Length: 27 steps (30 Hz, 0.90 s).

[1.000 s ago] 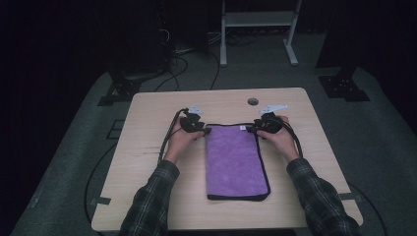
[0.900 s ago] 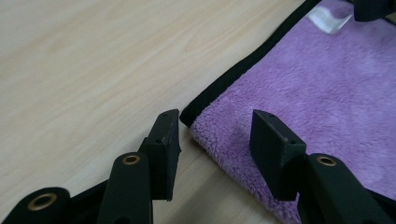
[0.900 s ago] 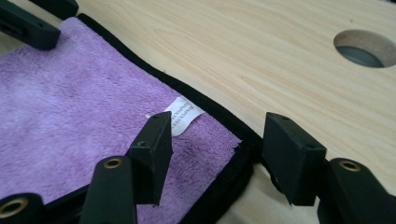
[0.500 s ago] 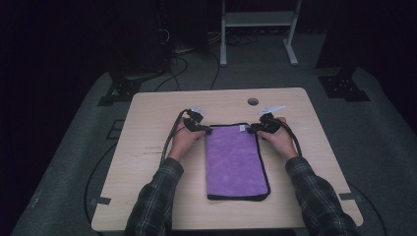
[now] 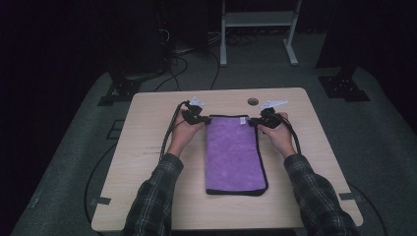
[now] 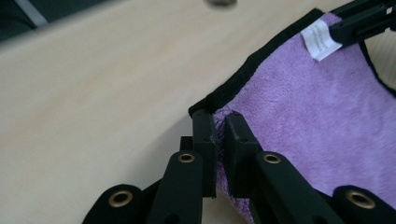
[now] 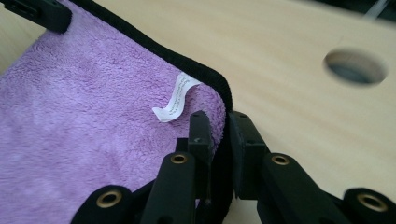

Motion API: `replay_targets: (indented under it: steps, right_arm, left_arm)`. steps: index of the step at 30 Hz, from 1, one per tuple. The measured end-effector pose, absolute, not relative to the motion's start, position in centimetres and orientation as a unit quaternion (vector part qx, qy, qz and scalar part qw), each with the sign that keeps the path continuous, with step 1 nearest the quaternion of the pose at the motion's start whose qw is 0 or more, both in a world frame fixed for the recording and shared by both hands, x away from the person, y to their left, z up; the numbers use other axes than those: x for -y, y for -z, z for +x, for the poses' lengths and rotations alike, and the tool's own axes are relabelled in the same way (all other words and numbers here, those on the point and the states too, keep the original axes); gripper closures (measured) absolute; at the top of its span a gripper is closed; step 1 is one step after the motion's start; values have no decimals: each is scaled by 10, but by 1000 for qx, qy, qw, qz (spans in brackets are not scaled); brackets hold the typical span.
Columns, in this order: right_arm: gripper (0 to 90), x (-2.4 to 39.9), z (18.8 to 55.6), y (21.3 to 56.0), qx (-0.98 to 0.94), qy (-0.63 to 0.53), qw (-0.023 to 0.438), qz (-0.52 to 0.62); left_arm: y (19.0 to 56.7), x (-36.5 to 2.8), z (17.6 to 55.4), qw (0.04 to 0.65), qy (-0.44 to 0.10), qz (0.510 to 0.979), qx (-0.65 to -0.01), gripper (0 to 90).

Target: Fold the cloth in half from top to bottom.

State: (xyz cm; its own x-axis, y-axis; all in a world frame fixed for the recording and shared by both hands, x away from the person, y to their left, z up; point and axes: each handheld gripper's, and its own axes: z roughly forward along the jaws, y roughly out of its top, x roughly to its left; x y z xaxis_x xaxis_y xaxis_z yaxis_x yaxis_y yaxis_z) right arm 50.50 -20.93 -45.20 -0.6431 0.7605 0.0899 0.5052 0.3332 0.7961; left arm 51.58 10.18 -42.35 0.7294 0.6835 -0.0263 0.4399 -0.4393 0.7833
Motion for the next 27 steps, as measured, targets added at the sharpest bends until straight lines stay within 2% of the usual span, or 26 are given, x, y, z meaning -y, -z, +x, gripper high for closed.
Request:
replay_targets:
  steps: [1,4,9,16,21,27]
  right_arm:
    - [793,209,506,439,-797,-432,162,390]
    - [792,210,505,418,-792,-448,174,377]
    - [792,216,487,401,-790,-471,177,350]
    - [791,221,455,403,-799,-484,161,319]
    - [790,226,425,415,-801,-495,129,311]
    - [789,226,398,426,-810,-489,112,304]
  left_arm:
    - [409,-101,514,414,-174,833,-323,847]
    - [391,-104,509,426,-191,828,-310,847]
    - [376,-112,488,448,-183,829,-282,846]
    - [377,-119,451,461,-160,834,-259,847]
    - [385,-122,427,461,-143,838,-255,847]
    - [398,-126,398,458,-115,844,-254,847]
